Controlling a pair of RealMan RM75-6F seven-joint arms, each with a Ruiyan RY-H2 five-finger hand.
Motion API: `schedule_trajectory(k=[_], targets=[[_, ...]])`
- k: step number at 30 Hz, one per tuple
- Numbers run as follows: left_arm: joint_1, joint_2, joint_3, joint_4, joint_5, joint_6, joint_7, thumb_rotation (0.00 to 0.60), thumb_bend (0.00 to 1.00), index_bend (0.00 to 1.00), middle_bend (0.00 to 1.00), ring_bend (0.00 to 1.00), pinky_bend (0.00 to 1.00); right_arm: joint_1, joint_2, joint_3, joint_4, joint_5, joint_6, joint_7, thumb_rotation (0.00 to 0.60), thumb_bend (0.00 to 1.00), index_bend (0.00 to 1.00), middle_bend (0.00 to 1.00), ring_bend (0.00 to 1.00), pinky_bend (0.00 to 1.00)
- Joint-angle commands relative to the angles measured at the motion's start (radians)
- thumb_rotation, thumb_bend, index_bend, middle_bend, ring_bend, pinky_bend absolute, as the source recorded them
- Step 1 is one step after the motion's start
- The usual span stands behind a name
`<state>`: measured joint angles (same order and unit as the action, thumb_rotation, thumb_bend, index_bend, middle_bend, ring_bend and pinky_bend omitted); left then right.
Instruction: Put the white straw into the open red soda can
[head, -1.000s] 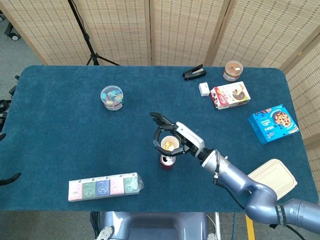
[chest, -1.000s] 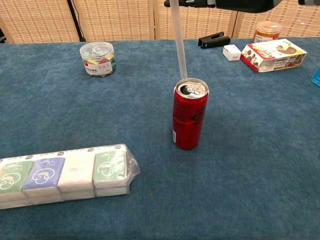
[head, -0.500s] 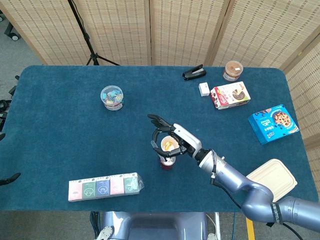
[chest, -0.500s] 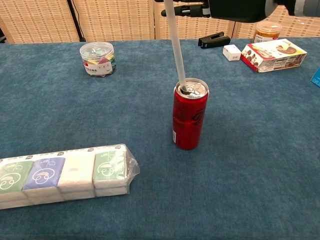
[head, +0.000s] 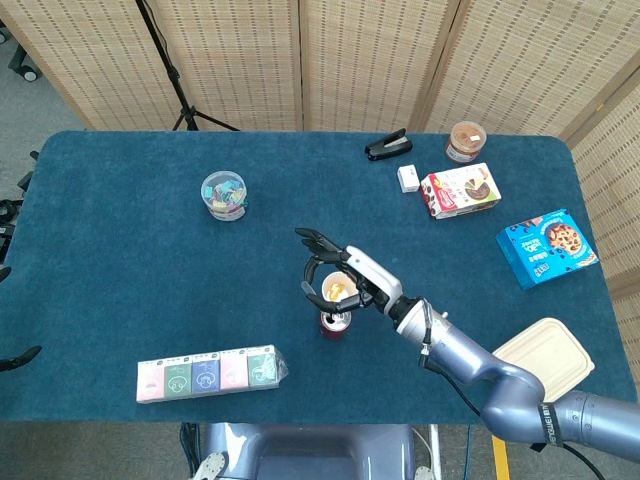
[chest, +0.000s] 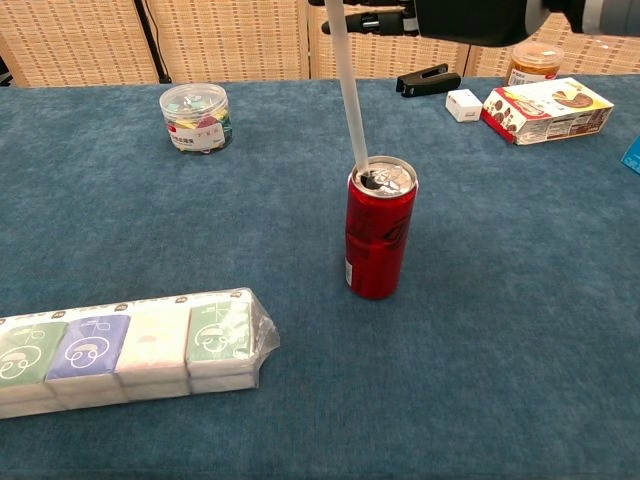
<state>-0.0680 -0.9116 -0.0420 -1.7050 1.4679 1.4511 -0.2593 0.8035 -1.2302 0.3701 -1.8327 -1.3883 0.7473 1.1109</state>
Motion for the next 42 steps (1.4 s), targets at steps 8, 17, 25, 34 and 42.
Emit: schedule_trajectory(k=[8,17,25,34,42], targets=[[0.001,0.002,0.000,0.004,0.001,0.002,-0.010,0.600,0.00,0.00,0.00,0.00,0.00,0.013,-0.016,-0.012,0.012,0.010,0.004,-0.006,0.600,0.53,0.59,0.00,0.00,0.00],[0.003,0.004,0.000,0.006,0.004,0.004,-0.018,0.600,0.00,0.00,0.00,0.00,0.00,0.016,-0.026,-0.024,0.026,0.013,0.013,-0.007,0.600,0.53,0.59,0.00,0.00,0.00],[0.002,0.004,0.001,0.005,0.005,0.004,-0.016,0.600,0.00,0.00,0.00,0.00,0.00,0.020,-0.028,-0.024,0.033,0.012,0.021,-0.001,0.600,0.53,0.59,0.00,0.00,0.00],[0.003,0.004,0.000,0.006,0.005,0.005,-0.019,0.600,0.00,0.00,0.00,0.00,0.00,0.021,-0.033,-0.032,0.042,0.015,0.023,-0.001,0.600,0.53,0.59,0.00,0.00,0.00],[0.004,0.004,0.001,0.007,0.007,0.008,-0.020,0.600,0.00,0.00,0.00,0.00,0.00,0.023,-0.043,-0.041,0.050,0.010,0.027,-0.003,0.600,0.53,0.59,0.00,0.00,0.00]])
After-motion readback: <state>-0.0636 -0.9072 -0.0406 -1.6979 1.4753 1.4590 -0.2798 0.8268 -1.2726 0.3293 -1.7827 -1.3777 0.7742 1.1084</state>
